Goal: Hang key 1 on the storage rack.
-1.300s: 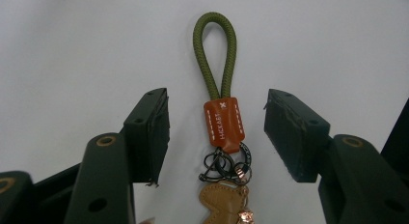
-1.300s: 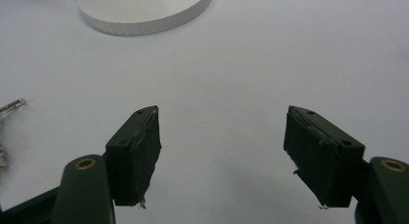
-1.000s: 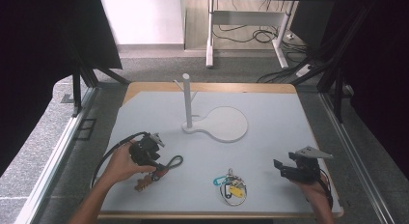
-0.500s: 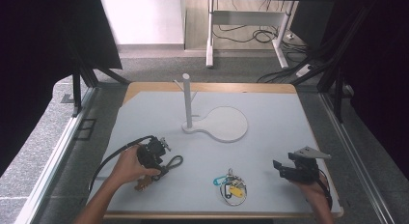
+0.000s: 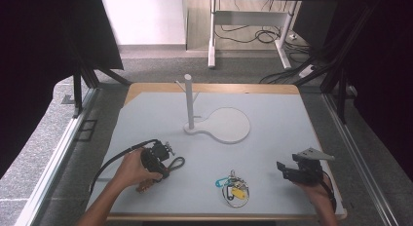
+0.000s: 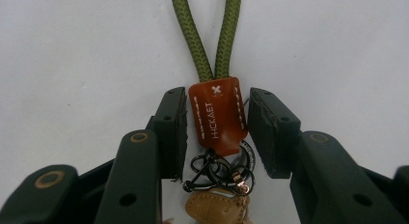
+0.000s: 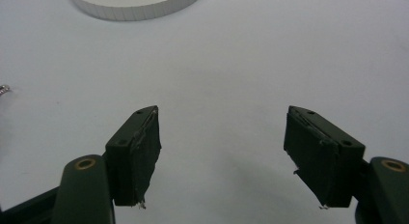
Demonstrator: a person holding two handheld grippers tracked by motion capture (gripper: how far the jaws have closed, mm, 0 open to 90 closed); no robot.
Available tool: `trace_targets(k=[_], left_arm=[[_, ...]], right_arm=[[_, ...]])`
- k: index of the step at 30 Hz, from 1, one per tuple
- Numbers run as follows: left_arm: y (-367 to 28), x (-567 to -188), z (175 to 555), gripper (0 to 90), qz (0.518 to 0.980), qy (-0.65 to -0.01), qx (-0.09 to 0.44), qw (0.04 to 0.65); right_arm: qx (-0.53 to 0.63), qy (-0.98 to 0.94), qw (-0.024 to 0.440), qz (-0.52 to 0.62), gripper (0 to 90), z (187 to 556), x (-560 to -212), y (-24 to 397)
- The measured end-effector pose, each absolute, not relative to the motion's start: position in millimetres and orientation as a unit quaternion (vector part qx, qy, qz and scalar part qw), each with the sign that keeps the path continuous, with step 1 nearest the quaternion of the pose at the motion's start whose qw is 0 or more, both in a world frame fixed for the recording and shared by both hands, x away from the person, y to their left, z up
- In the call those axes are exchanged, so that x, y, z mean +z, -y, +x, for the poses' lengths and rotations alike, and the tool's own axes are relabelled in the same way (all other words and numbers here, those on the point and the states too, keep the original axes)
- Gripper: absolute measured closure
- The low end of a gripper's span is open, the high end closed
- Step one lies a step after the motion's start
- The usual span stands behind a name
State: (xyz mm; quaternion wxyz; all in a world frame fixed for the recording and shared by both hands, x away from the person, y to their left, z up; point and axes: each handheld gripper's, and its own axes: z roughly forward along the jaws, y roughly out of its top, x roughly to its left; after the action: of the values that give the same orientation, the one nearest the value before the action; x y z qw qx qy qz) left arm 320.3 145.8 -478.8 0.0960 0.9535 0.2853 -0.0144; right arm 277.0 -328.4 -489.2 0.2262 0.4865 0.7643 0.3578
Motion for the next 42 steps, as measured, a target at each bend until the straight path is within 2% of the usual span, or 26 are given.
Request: trace_targets(k=[8, 16, 33, 42], left_arm=[[-146, -479, 319, 65.3, 0.954, -0.285, -0.008, 0.095], [-147, -477, 321, 66.3, 0.952, -0.290, -0.006, 0.096], [-187, -432, 327, 66.3, 0.922, -0.338, -0.007, 0.190], [-194, -406, 327, 66.3, 0.921, -0.334, 0.008, 0.202]], right_arm=[[0.352, -0.762, 0.231, 0.492, 29.0, 276, -488, 331], [0.350, -0.764, 0.230, 0.491, 29.0, 277, -490, 331], [0.364, -0.756, 0.222, 0.496, 29.0, 275, -487, 336], [0.360, -0.758, 0.220, 0.498, 29.0, 275, -489, 336]])
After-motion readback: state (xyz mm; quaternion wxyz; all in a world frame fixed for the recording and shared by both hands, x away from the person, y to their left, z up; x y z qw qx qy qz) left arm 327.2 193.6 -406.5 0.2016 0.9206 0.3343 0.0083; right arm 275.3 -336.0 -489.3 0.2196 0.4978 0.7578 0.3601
